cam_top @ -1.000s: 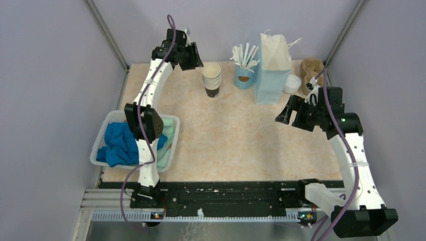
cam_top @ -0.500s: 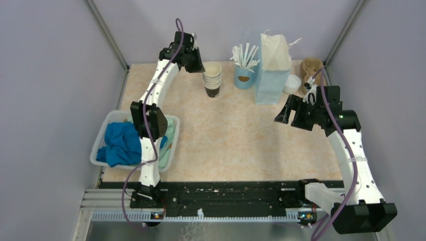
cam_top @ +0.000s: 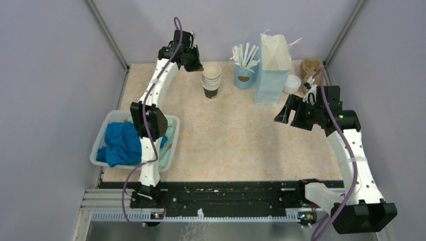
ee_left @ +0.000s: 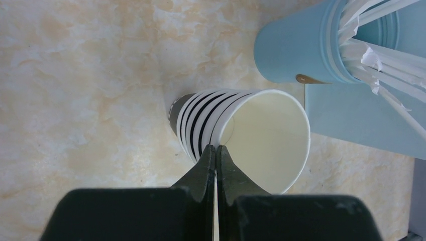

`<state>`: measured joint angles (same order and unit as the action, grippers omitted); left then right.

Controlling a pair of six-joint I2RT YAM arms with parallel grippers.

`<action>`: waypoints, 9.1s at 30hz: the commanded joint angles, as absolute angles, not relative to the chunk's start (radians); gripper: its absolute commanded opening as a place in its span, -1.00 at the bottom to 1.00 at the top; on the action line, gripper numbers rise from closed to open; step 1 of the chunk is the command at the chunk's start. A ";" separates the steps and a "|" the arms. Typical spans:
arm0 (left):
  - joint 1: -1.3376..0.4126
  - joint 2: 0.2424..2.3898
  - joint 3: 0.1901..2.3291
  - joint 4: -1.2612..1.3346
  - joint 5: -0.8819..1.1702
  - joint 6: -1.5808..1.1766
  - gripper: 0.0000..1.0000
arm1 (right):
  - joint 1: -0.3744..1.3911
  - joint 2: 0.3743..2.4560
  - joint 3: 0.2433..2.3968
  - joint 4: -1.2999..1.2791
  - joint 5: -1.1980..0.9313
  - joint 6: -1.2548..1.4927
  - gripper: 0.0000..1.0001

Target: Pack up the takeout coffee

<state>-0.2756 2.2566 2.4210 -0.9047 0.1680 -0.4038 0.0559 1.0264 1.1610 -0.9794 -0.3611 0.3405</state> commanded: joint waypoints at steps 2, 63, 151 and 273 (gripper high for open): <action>-0.260 2.249 2.464 -0.900 0.240 -0.510 -1.00 | 0.050 1.028 1.201 -0.950 -0.367 0.339 0.63; -0.602 1.797 1.783 -0.570 0.332 -0.683 -1.00 | 0.141 1.163 0.730 -0.027 -0.614 1.040 0.53; -0.603 1.801 1.766 -0.565 0.362 -0.627 -1.00 | 0.140 1.074 0.786 -0.205 -0.477 0.884 0.52; -0.773 1.420 1.017 -0.313 0.221 -0.558 -1.00 | 0.147 1.158 1.466 -0.890 -0.040 0.405 0.88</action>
<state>-0.7555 1.4059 1.0462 -0.4488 0.2657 -0.5476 0.3443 1.2259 1.6180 -0.9344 0.1474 0.4553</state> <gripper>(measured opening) 0.007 0.945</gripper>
